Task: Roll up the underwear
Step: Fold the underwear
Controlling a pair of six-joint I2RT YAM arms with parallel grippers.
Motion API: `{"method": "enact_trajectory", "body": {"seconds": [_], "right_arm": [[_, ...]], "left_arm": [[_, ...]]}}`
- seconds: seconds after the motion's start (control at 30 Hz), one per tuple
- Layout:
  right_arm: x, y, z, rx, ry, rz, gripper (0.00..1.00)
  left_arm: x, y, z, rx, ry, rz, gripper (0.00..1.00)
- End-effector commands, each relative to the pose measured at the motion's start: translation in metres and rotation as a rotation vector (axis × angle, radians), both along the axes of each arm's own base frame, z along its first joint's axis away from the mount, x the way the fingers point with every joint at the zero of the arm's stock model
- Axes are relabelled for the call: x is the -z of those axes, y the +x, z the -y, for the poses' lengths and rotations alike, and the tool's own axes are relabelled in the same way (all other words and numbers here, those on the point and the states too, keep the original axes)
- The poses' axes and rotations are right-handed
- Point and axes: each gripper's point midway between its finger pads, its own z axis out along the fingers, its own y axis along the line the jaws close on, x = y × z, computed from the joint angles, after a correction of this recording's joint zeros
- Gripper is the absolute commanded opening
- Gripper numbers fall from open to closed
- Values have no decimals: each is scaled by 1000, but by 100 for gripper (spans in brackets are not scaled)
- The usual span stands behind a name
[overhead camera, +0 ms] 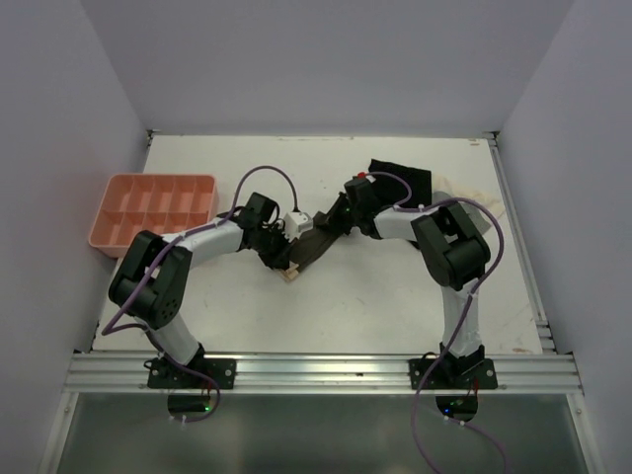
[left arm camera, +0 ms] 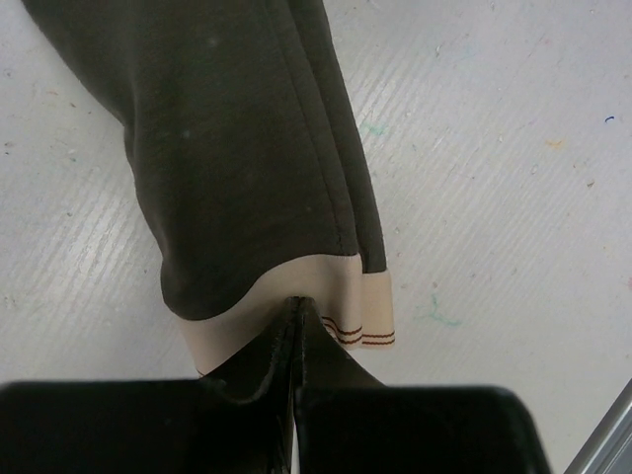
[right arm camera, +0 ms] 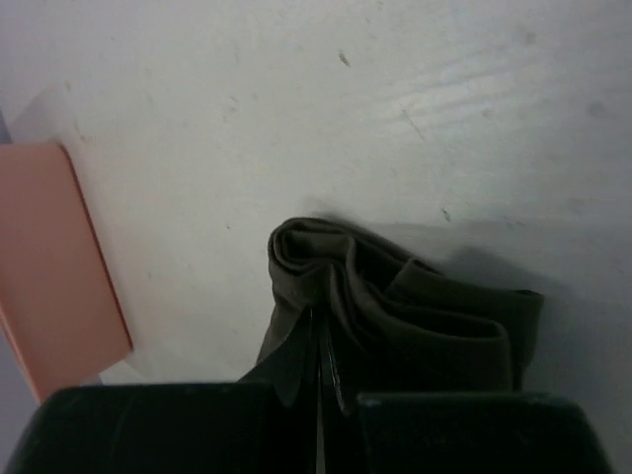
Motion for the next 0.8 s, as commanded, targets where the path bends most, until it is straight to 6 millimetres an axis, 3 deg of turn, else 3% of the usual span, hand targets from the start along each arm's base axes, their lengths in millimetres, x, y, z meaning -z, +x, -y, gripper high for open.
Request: {"method": "enact_trajectory", "body": {"seconds": [0.0,0.1,0.17,0.4,0.47,0.57,0.63,0.73,0.77], "right_arm": [[8,10,-9,0,21,-5,0],[35,11,7,37,-45,-41,0],[42,13,13,54,-65,-40,0],[29,19,14,34,-80,-1,0],[22,19,10,-1,-70,25,0],[3,18,-2,-94,-26,92,0],[-14,14,-14,-171,28,137,0],[-43,12,-21,-231,70,217,3],[-52,12,-22,-240,72,242,4]], "left_arm": [[21,-23,-16,-13,87,-81,0],[20,-22,-18,-16,102,-84,0],[21,-25,-18,5,118,-86,0],[16,-38,-11,83,167,-40,0],[9,-32,-8,69,154,-7,10],[-20,-15,-1,37,101,101,26],[-59,1,5,3,33,214,47],[-117,23,8,-50,-67,372,62],[-140,30,9,-72,-108,438,75]]}}
